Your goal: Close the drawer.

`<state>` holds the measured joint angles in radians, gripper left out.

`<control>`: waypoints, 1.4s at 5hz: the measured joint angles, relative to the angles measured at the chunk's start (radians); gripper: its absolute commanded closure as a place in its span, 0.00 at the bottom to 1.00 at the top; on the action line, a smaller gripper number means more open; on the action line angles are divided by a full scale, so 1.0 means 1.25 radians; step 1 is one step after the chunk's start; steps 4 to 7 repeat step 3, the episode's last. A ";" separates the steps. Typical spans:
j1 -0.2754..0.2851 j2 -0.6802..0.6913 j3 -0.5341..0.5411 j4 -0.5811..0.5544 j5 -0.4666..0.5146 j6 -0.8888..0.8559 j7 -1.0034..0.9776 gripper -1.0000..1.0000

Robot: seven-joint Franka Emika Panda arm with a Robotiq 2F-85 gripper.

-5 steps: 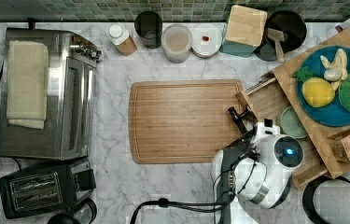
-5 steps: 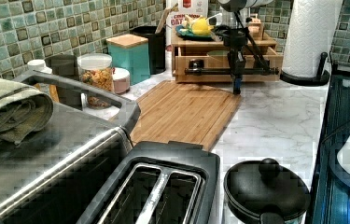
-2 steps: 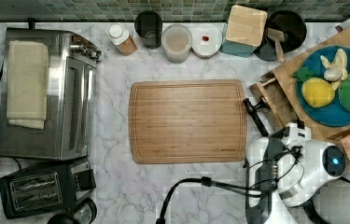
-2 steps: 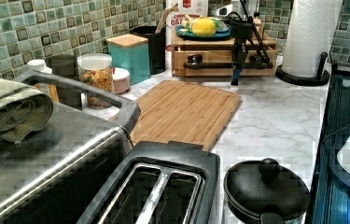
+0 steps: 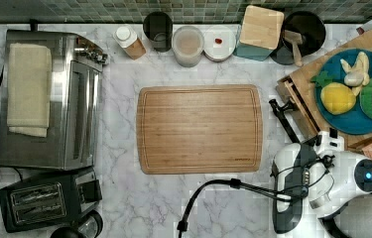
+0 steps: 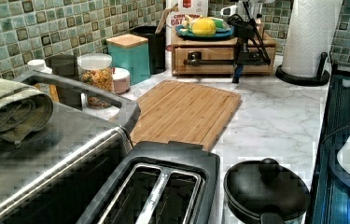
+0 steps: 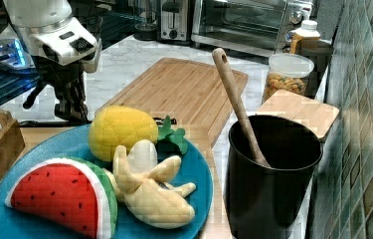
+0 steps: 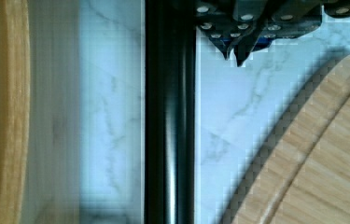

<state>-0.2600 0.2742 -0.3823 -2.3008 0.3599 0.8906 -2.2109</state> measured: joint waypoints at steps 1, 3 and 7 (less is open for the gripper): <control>-0.002 0.000 0.001 0.016 0.030 -0.009 -0.033 1.00; -0.006 0.011 0.002 0.061 0.166 -0.018 -0.109 1.00; -0.006 0.011 0.002 0.061 0.166 -0.018 -0.109 1.00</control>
